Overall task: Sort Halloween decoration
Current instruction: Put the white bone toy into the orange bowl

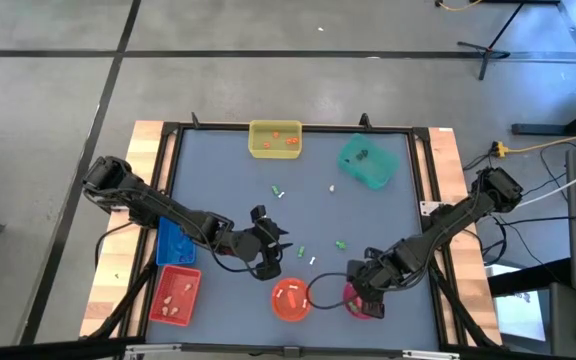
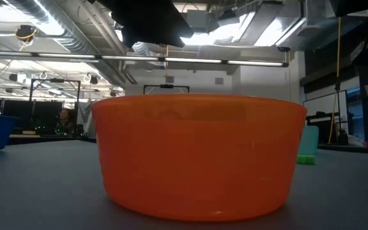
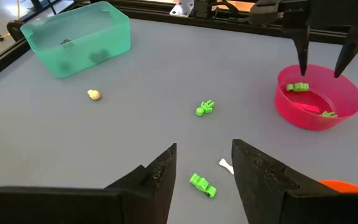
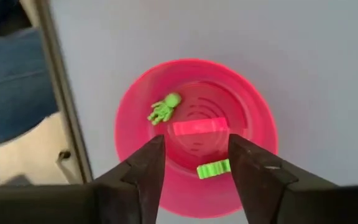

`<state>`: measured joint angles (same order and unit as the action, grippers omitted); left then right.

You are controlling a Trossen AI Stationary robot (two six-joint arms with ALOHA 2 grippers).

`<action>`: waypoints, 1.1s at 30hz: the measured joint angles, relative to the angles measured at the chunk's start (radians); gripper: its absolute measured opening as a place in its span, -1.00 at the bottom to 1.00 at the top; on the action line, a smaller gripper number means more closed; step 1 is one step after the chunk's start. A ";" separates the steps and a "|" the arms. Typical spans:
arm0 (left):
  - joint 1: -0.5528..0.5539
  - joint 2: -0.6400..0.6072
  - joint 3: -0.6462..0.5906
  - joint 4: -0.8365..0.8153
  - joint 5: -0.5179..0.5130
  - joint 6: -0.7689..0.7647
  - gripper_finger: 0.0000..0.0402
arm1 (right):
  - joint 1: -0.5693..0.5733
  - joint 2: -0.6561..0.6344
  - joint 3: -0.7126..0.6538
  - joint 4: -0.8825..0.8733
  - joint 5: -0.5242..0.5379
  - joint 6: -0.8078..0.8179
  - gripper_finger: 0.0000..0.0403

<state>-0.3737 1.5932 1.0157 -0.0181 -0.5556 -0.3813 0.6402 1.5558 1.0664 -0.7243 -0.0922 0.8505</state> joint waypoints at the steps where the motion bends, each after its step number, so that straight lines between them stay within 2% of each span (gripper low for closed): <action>1: 0.000 0.000 0.000 0.000 0.000 0.000 -0.31 | -0.006 0.000 0.000 0.008 -0.017 -0.025 -0.15; 5: 0.001 0.000 0.000 0.000 0.000 0.000 -0.31 | -0.043 0.000 0.000 0.071 -0.093 -0.123 -0.17; 9: 0.001 0.000 0.000 0.000 0.000 0.000 -0.31 | -0.080 0.000 0.001 0.170 -0.097 -0.277 -0.17; 12: 0.001 0.000 0.000 0.000 0.000 0.000 -0.31 | -0.109 0.000 0.001 0.247 -0.051 -0.414 -0.18; 16: 0.001 0.000 0.000 0.000 0.000 0.000 -0.31 | -0.145 0.000 0.001 0.323 0.073 -0.590 -0.18; 20: 0.001 0.000 0.000 0.000 0.000 0.000 -0.31 | -0.190 0.000 0.001 0.341 0.187 -0.686 -0.18; 26: 0.000 0.000 0.000 -0.028 0.005 -0.001 -0.31 | -0.264 0.000 0.001 0.329 0.181 -0.815 -0.18; 30: 0.000 -0.034 -0.001 -0.063 0.109 -0.006 -0.31 | -0.294 0.002 0.001 0.330 0.171 -0.918 -0.18; 33: -0.002 -0.070 -0.001 -0.092 0.166 -0.001 -0.31 | -0.310 0.023 0.001 0.331 0.123 -0.990 -0.18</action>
<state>-0.3760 1.5237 1.0145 -0.1098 -0.3896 -0.3827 0.3305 1.5784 1.0676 -0.3931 0.0310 -0.1399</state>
